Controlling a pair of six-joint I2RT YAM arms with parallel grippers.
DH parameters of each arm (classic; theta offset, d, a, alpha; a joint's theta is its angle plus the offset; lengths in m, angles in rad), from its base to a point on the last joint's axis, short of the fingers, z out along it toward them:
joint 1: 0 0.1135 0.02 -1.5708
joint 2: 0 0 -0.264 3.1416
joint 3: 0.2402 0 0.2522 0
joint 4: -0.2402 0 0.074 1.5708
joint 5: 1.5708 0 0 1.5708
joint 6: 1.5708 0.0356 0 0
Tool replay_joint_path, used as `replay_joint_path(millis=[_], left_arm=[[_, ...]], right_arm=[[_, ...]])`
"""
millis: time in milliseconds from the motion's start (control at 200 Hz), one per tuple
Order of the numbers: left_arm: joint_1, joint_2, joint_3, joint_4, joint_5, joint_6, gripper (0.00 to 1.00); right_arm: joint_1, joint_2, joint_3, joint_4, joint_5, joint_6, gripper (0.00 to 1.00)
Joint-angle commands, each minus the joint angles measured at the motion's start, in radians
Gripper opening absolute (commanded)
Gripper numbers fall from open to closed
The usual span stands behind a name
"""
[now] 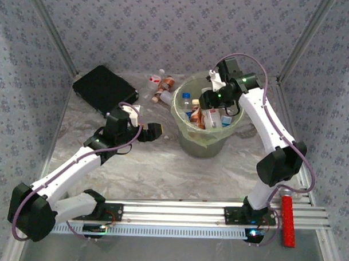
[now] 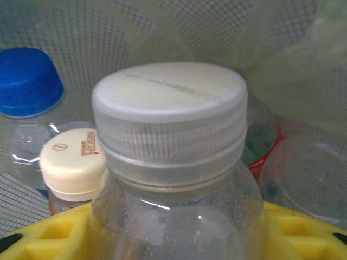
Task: Put the plastic bottles in the bin
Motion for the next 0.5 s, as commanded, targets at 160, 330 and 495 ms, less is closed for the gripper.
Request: replay_joint_path(millis=[160,330,495], left_arm=[[0.012,0.017,0.016,0.004,0.013,-0.016,0.97],[0.016,0.025,0.016,0.003,0.02,-0.02,0.97],[0.029,0.041,0.027,-0.003,0.025,-0.038,0.97]], right_arm=[[0.01,0.059,-0.049,-0.047,0.129,0.002,0.46],[0.013,0.049,-0.057,-0.031,0.102,0.016,0.54],[0.011,0.022,0.021,-0.051,0.076,0.017,0.64]])
